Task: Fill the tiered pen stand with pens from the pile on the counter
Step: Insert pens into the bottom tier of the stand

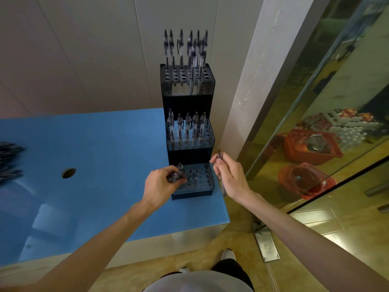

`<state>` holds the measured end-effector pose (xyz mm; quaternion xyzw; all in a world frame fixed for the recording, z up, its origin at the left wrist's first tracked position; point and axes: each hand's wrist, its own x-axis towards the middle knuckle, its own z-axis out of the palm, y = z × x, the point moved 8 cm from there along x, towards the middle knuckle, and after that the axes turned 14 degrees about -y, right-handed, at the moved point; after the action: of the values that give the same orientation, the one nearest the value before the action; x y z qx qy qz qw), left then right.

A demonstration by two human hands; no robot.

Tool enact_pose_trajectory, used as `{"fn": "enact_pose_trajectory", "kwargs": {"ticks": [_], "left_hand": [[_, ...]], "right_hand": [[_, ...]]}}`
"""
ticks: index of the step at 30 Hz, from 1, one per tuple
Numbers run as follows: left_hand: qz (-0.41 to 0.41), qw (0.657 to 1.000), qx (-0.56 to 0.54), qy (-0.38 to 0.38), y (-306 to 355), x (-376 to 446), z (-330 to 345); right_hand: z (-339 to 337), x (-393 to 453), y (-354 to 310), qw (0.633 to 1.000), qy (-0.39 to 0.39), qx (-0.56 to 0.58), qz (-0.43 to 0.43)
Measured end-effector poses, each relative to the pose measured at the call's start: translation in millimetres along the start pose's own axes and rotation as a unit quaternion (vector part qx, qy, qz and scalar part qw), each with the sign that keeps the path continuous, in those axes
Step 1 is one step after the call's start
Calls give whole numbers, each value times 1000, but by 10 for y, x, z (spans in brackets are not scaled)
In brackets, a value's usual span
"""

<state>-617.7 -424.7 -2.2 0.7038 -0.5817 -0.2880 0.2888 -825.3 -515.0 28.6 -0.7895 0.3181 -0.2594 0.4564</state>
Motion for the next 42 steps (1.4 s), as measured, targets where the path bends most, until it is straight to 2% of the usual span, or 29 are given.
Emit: {"fn": "enact_pose_trajectory", "kwargs": {"ticks": [5,7,11,17,23,27,31,35,39,42], "left_hand": [[-39,999,11,-6,-64,13,18],[-57,998,30,-21,-92,5,72],[-67,997,35,-6,-111,-32,138],[-69,997,29,-10,-129,-12,155],[-82,996,40,-17,-163,36,144],[-60,994,90,-19,-98,51,123],[-55,991,119,-32,-59,90,123],[-51,991,117,-45,-57,106,112],[-38,987,146,-60,-10,123,118],[-23,987,140,-76,32,158,132]], "right_hand": [[12,74,-121,1000,24,-3,9],[33,73,-135,1000,16,-24,-2],[127,54,-142,996,-29,-73,-30],[110,-16,-181,988,-30,-143,-56],[169,61,-154,977,-72,-196,-34],[384,73,-86,958,-152,-244,-19],[389,72,0,960,-144,-240,8],[415,75,106,958,-169,-230,38],[365,36,111,957,-139,-251,42],[373,64,133,960,-147,-232,52]]}}
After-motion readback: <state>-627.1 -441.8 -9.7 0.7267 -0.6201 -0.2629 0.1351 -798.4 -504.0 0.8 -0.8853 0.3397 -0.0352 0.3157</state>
